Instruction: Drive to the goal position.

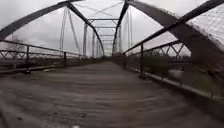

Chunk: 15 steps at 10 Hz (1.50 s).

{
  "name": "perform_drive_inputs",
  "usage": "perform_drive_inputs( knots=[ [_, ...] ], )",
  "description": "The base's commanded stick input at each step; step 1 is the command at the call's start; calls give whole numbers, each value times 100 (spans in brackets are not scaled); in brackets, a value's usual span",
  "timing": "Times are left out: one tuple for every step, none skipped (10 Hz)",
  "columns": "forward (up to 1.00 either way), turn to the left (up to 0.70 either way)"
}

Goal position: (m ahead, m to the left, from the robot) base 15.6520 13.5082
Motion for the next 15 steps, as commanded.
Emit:
perform_drive_inputs(
  knots=[
    [70,0],
    [70,0],
    [70,0],
    [70,0],
    [70,0],
    [70,0],
    [70,0],
    [70,0],
    [70,0],
    [70,0],
    [70,0],
    [70,0],
    [70,0],
    [70,0],
    [70,0]
  ],
)
